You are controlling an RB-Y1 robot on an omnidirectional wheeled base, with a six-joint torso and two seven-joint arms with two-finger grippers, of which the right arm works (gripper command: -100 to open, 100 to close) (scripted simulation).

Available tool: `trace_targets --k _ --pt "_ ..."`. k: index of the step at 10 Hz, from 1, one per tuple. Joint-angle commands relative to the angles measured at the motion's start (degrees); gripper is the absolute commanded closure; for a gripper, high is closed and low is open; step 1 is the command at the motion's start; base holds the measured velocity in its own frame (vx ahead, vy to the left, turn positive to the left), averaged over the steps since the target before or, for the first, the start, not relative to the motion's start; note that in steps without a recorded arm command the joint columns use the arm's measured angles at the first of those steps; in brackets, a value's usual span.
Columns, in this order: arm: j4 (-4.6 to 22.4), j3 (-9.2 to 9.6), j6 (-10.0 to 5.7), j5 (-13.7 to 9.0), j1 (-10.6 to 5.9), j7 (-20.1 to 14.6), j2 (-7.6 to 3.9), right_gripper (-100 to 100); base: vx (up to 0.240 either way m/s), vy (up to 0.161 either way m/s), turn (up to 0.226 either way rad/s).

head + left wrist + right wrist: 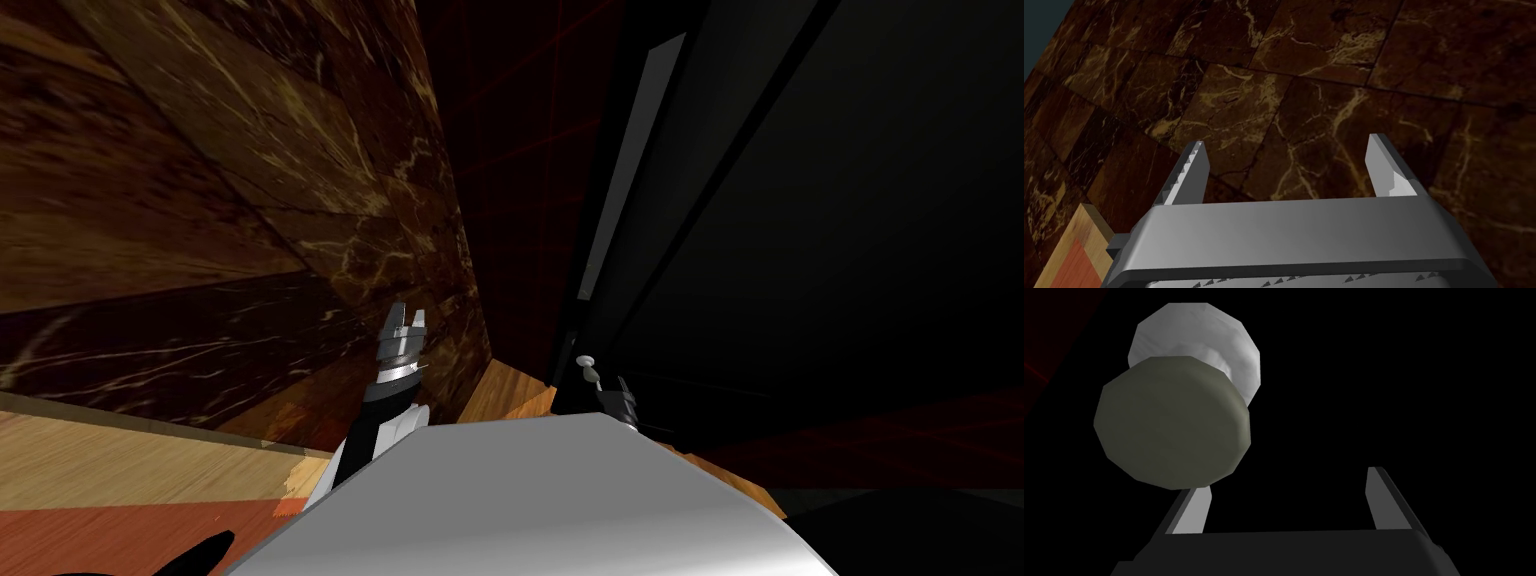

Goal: Pull the door open

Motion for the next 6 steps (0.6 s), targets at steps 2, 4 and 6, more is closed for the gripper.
trace_targets --k 2,4,6 --pt "-1.14 2.18 -0.09 -1.25 0.22 -4.1 0.47 -100 -0.081 -0.003 0.058" --pt "-1.49 2.78 -0.2 -1.99 0.42 -5.84 0.45 -100 -0.081 0.012 0.046" --pt "-1.86 3.4 -0.32 -2.78 0.63 -7.67 0.43 -100 -0.047 -0.006 0.048"
